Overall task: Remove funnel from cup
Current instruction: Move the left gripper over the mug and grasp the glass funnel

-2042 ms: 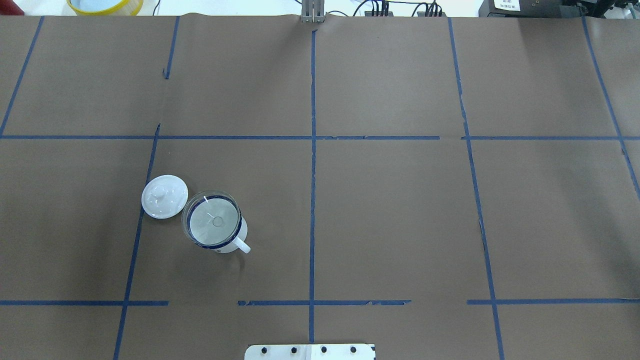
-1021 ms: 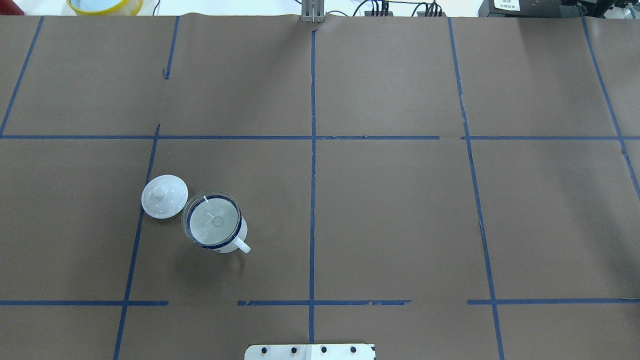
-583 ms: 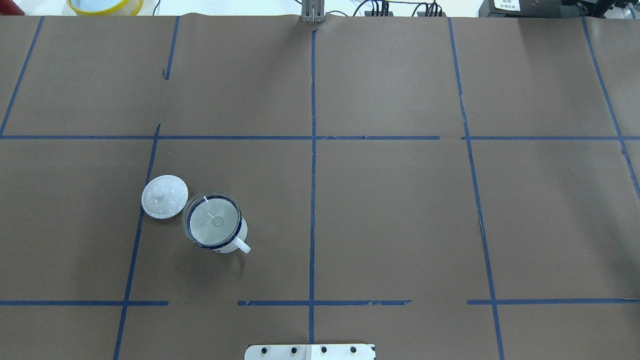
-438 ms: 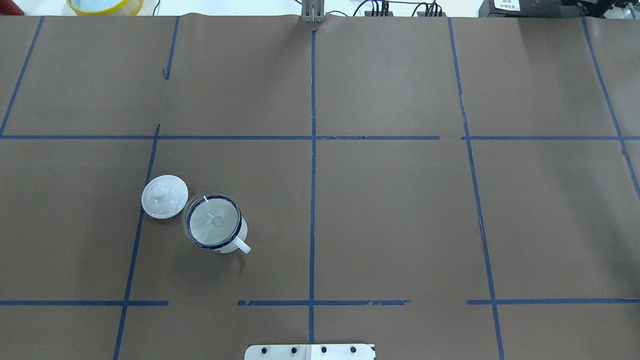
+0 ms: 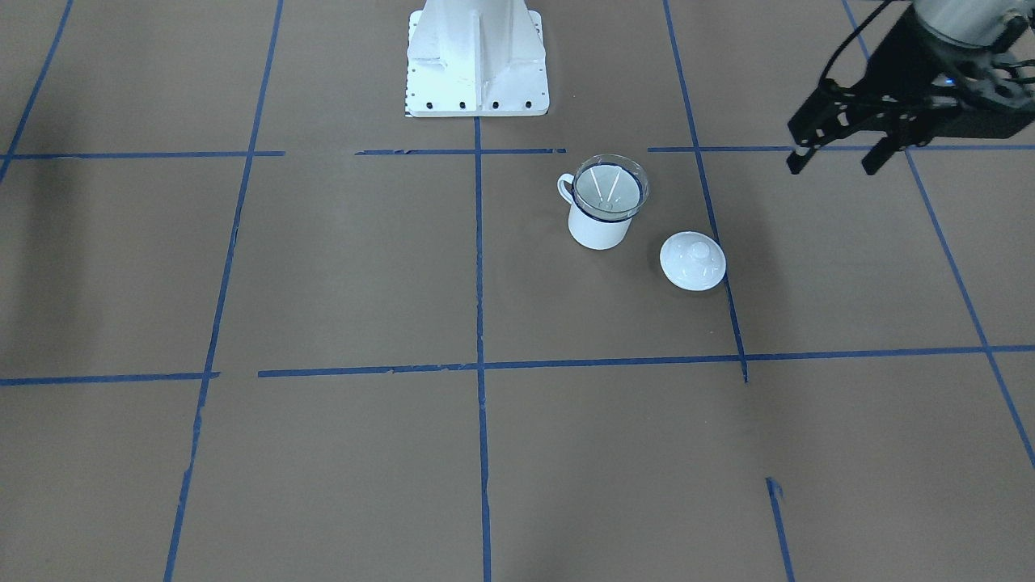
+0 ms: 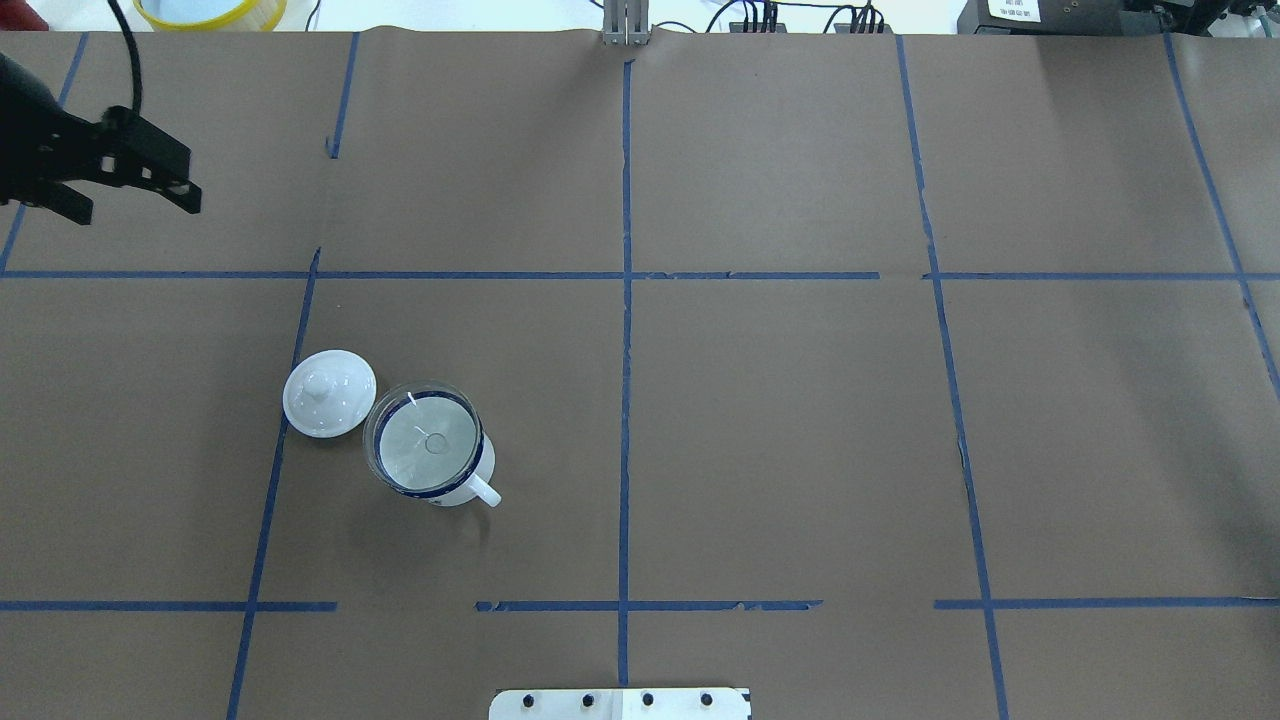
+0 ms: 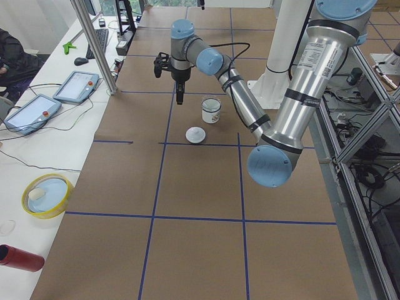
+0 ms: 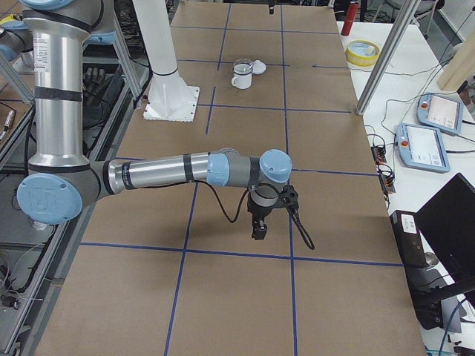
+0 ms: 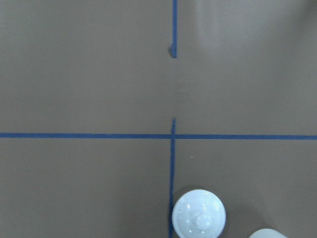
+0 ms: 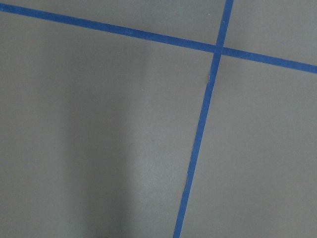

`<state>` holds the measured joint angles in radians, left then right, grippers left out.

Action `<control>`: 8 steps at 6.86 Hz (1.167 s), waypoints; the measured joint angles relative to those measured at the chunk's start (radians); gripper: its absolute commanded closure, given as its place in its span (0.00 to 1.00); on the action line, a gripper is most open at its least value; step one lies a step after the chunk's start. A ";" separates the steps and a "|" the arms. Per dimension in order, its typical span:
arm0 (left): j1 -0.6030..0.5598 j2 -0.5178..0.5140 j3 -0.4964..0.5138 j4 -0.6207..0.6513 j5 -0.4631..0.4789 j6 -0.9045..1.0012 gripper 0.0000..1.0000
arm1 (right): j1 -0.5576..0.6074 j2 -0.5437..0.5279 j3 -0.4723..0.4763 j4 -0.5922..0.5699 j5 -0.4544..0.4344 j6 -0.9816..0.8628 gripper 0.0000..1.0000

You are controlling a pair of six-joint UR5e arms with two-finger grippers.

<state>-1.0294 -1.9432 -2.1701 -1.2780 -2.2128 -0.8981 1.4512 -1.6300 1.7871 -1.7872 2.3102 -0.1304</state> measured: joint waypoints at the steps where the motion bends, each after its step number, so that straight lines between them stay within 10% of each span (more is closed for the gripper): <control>1: 0.114 -0.042 -0.007 0.000 0.063 -0.145 0.00 | 0.000 0.000 0.000 0.000 0.000 0.000 0.00; 8: 0.516 -0.191 0.168 -0.008 0.349 -0.399 0.00 | 0.000 -0.001 0.000 0.000 0.000 0.000 0.00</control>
<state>-0.5137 -2.1344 -2.0019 -1.2860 -1.8637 -1.2967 1.4512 -1.6306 1.7870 -1.7871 2.3102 -0.1304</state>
